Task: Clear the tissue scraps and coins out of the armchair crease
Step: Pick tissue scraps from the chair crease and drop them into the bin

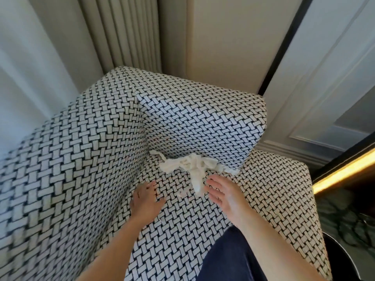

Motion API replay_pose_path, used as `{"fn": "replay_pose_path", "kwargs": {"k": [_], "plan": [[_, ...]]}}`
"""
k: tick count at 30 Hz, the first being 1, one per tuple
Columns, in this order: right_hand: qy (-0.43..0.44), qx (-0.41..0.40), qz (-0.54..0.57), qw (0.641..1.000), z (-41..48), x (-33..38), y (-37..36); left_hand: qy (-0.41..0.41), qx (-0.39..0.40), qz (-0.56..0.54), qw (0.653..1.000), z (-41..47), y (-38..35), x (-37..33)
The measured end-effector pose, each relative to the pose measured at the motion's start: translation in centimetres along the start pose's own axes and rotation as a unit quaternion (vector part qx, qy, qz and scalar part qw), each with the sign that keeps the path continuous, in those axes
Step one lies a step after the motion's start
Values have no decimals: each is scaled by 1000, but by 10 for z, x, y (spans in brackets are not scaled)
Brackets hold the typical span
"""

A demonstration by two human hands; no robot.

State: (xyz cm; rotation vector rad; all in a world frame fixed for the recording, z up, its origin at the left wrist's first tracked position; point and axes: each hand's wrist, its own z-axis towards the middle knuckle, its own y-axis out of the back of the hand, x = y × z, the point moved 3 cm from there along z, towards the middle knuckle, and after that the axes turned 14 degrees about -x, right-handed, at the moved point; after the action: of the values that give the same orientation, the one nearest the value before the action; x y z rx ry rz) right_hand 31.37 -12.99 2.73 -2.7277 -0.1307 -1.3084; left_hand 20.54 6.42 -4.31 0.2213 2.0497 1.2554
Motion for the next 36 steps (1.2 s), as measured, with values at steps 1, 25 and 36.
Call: {"fn": "replay_pose_path", "kwargs": {"k": [1, 25, 36], "plan": [[4, 8, -19, 1000, 3, 1, -8, -39, 27, 54, 997, 1, -9, 9], [384, 95, -680, 617, 88, -24, -158, -105, 116, 184, 970, 6, -34, 27], [516, 58, -533, 668, 72, -24, -110, -99, 108, 176, 973, 5, -31, 24]]}}
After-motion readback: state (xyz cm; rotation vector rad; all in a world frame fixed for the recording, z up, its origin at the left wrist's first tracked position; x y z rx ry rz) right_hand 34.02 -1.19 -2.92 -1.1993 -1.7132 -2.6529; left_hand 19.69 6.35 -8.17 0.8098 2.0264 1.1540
